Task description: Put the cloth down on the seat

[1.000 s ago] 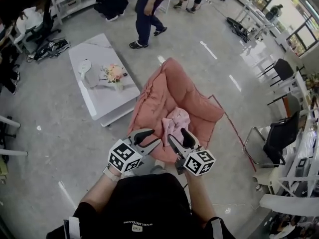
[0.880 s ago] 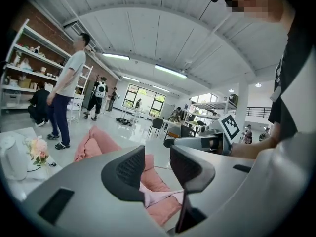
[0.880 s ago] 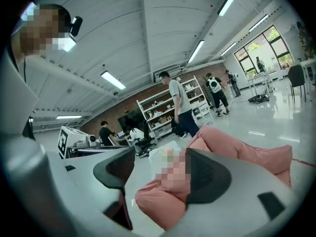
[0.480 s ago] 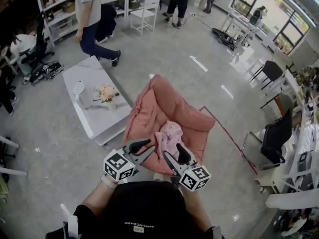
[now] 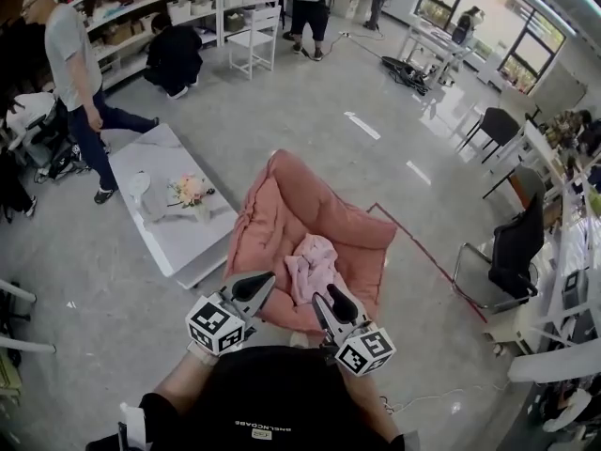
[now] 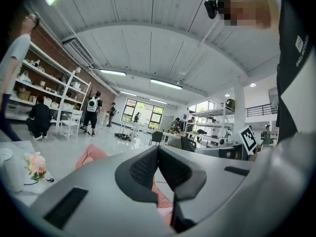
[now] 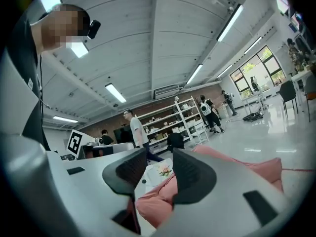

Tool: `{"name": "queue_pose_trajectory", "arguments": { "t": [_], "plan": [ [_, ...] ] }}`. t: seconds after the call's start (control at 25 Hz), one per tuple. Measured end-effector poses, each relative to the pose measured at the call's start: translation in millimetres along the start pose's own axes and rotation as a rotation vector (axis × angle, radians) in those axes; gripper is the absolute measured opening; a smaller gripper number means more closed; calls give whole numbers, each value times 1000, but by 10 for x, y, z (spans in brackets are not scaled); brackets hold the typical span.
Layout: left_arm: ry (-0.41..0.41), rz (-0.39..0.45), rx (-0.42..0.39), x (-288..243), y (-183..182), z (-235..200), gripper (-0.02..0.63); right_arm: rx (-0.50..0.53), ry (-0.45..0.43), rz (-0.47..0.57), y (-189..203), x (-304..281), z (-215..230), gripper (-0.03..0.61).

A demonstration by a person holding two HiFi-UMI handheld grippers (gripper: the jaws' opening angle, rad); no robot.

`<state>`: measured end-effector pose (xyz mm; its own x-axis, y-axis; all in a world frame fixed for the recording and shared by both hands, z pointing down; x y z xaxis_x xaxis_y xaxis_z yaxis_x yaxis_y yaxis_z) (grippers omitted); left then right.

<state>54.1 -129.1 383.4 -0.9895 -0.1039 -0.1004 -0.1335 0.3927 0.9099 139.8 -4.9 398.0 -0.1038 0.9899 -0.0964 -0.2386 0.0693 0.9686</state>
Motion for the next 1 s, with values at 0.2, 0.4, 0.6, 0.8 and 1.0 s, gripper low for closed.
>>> {"name": "queue_pose_trajectory", "arguments": {
  "t": [0.2,0.4,0.6,0.8,1.0],
  "plan": [
    [42,-7,-23,-50,26,72,15,1,23,8,46,60,58,146],
    [60,-47,-29,-153,82,146,15,11,37,12,31,96,100,141],
    [67,-58,-28,-203,99,187,15,13,36,15,33,111,136,140],
    [89,-65,-36,-249,110,186,15,18,34,4,70,44,178,139],
    [76,-69,-15,-239,107,136,15,-4,35,10,67,12,179,138]
  ]
}}
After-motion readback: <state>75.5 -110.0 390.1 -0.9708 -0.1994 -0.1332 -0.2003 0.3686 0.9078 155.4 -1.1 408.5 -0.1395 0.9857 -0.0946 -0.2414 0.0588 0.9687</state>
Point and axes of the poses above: the fingertips, and each gripper's own axes: x backward along the fingers, z to its right, y out of its underside, the point moved 3 cm from there along x, backward along the fingers, and after that the axes turned 9 degrees about x, right-handed, at the moved point
